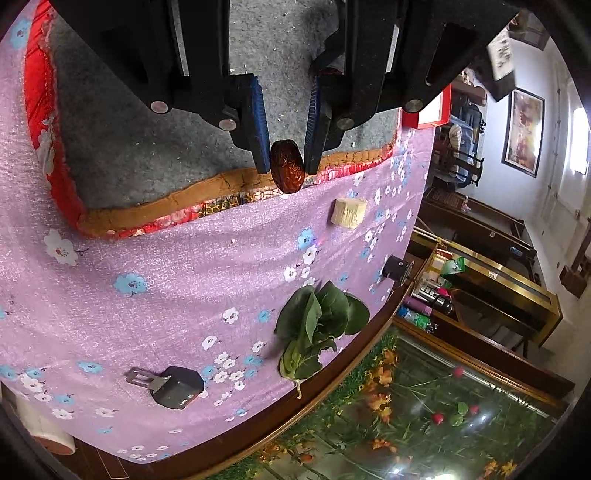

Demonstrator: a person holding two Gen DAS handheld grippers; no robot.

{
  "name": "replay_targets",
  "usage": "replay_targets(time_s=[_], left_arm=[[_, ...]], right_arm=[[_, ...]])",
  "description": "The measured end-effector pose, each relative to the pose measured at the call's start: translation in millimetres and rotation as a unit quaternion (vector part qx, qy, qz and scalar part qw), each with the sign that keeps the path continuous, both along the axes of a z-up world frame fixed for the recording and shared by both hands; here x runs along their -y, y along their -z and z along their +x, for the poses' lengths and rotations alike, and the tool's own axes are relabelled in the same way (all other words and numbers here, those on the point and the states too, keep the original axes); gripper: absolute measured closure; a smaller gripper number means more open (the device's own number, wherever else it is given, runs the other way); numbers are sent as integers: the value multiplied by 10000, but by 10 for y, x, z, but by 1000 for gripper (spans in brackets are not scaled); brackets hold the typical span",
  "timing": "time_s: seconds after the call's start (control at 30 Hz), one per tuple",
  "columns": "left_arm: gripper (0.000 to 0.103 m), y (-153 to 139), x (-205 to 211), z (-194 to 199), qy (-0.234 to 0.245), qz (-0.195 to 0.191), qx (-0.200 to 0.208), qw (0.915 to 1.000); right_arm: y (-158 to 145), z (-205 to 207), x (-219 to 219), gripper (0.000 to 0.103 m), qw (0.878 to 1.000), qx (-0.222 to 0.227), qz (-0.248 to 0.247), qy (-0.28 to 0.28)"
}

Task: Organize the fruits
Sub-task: 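Grasp a red date with the right tool while the left tool grasps another date, then carry both red dates to the white tray and open both tools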

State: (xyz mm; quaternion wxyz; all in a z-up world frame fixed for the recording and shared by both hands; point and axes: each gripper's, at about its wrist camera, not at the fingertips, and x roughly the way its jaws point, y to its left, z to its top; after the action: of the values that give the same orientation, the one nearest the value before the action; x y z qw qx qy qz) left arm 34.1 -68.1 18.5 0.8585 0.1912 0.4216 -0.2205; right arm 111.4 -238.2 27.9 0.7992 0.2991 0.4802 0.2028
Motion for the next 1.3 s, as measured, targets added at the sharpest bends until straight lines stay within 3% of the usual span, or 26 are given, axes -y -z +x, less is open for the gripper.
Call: replay_targets(time_s=[0.13,0.37,0.5,0.57,0.7,1.03,1.3], left_arm=[[80,12,17,-5,64,-114,-85,9999],[81,-21,4,-120,-162,-128,-9,9998],[81,-156,-123,-292,-611,-320,288,9972],[81,-285,-197,-449,-863,-294,641,9938],[80,-484,-347,-697,-1419,-61,1128,9834],[80,-830,-1078,-1271,-3006,249,1716,9379],[80,-927,-1525,-1600,-3500,238,1933,9163]], right_arm=[[-2,-11,-20,83,10000,17,31,-38],[-11,-26,-78,83,9999,72,54,-126],[-51,-68,-155,83,9995,197,69,-251],[-66,-89,-225,84,9991,251,48,-350],[-70,-146,-423,84,9975,340,-74,-615],[-121,-430,-934,84,9866,922,-525,-1236],[-231,-733,-1295,84,9764,1286,-463,-1675]])
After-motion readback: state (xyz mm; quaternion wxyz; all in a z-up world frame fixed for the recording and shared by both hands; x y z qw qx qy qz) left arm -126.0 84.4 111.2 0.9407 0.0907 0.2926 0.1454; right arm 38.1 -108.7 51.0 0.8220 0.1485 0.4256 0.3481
